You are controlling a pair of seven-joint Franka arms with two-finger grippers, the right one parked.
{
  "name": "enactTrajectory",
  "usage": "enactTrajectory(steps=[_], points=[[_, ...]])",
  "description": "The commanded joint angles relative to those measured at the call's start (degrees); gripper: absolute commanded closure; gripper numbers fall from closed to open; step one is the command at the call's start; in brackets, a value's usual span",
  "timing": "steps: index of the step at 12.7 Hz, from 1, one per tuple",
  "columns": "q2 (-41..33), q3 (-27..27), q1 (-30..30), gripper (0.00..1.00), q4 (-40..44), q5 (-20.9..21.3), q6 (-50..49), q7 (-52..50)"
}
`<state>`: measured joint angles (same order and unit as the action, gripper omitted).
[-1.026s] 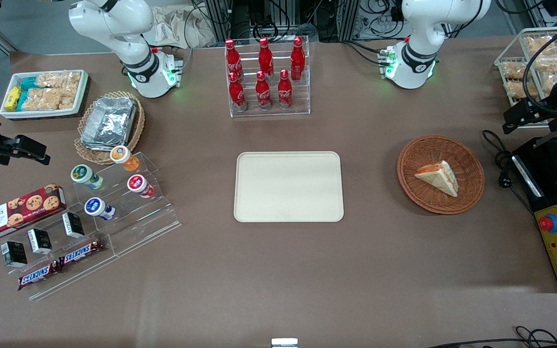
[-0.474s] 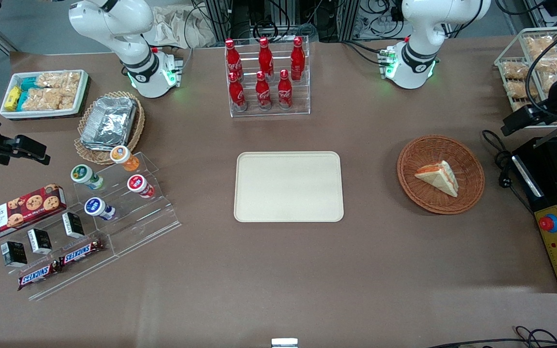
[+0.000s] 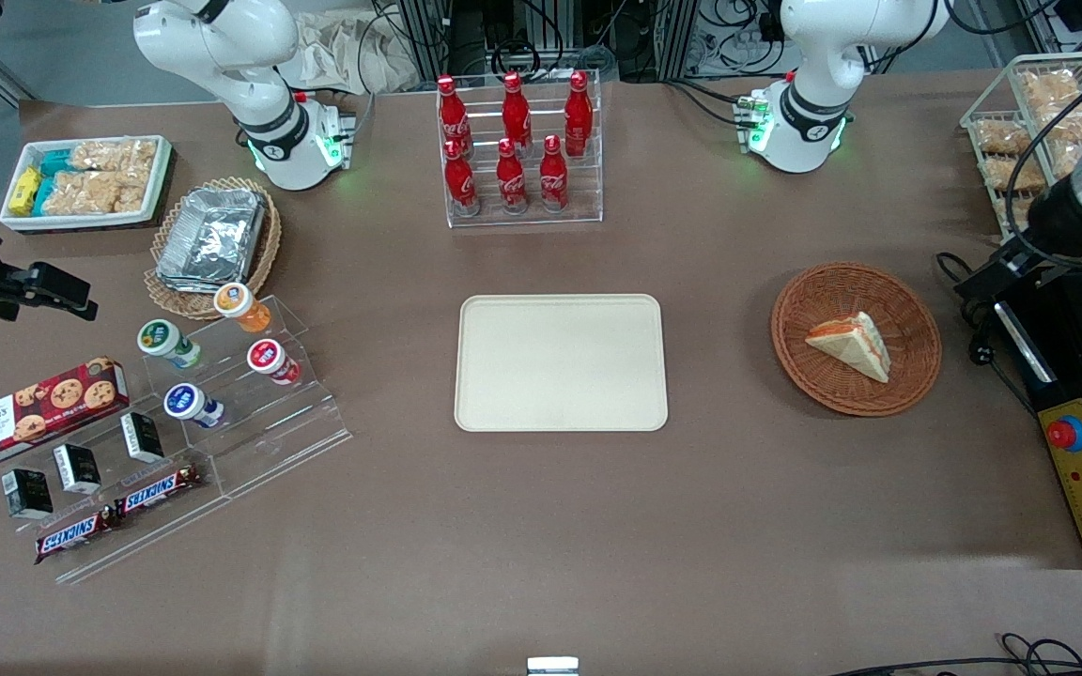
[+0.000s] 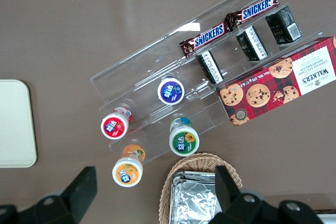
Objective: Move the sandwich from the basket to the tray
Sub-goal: 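Move the left gripper down over the wrapped sandwich in the wicker basket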
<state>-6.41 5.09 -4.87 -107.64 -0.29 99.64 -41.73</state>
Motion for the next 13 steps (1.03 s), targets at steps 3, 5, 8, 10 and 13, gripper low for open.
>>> enactTrajectory(steps=[3, 5, 8, 10, 13], points=[[-3.7, -0.1, 0.0, 0.00, -15.4, -0.1, 12.0, -8.4], [-2.9, 0.0, 0.1, 0.00, -19.0, -0.1, 16.4, -9.8], [-0.9, 0.1, 0.2, 0.00, -22.3, -0.5, 20.4, -11.4], [-0.9, 0.6, 0.3, 0.00, -25.9, -0.4, 24.3, -11.4], [-0.7, 1.3, 0.8, 0.00, -31.8, -0.4, 32.3, -10.8]])
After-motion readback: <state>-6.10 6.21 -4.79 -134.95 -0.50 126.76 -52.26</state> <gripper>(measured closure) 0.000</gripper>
